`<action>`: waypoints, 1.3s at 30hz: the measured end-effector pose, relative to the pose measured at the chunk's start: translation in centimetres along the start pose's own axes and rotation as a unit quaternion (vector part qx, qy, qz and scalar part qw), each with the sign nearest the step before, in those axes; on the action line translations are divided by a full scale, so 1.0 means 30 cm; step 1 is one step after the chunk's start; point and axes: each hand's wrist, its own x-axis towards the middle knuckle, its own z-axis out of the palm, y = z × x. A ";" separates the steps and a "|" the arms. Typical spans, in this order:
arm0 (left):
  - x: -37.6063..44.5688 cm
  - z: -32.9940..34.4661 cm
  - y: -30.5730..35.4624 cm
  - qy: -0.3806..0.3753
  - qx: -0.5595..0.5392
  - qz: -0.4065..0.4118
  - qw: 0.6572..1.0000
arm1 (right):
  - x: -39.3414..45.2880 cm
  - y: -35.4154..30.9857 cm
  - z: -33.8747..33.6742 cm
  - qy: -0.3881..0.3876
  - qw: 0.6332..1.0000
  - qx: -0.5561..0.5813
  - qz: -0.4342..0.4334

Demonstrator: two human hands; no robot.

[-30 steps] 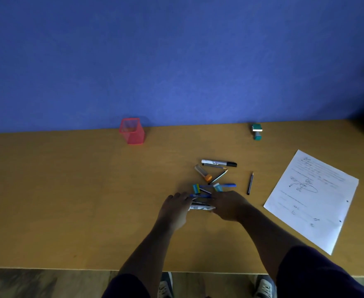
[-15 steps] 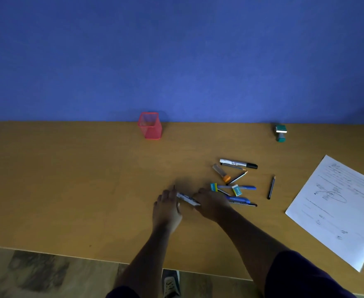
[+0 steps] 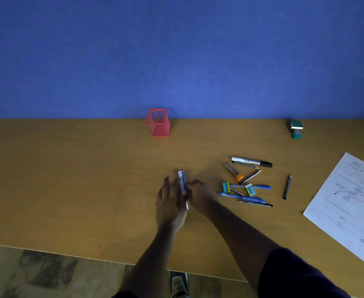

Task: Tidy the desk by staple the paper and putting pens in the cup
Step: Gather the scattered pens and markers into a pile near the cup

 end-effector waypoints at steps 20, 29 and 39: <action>0.093 -0.021 -0.228 -0.018 0.133 0.020 0.991 | -0.192 0.332 -0.278 0.163 0.971 -0.144 -0.095; 0.063 0.020 -0.092 0.065 0.128 -0.016 0.989 | -0.304 0.443 -0.347 0.060 0.948 -0.290 -0.116; -0.054 0.202 0.225 -0.049 0.091 0.133 0.986 | -0.281 0.401 -0.269 0.059 0.939 -0.336 -0.046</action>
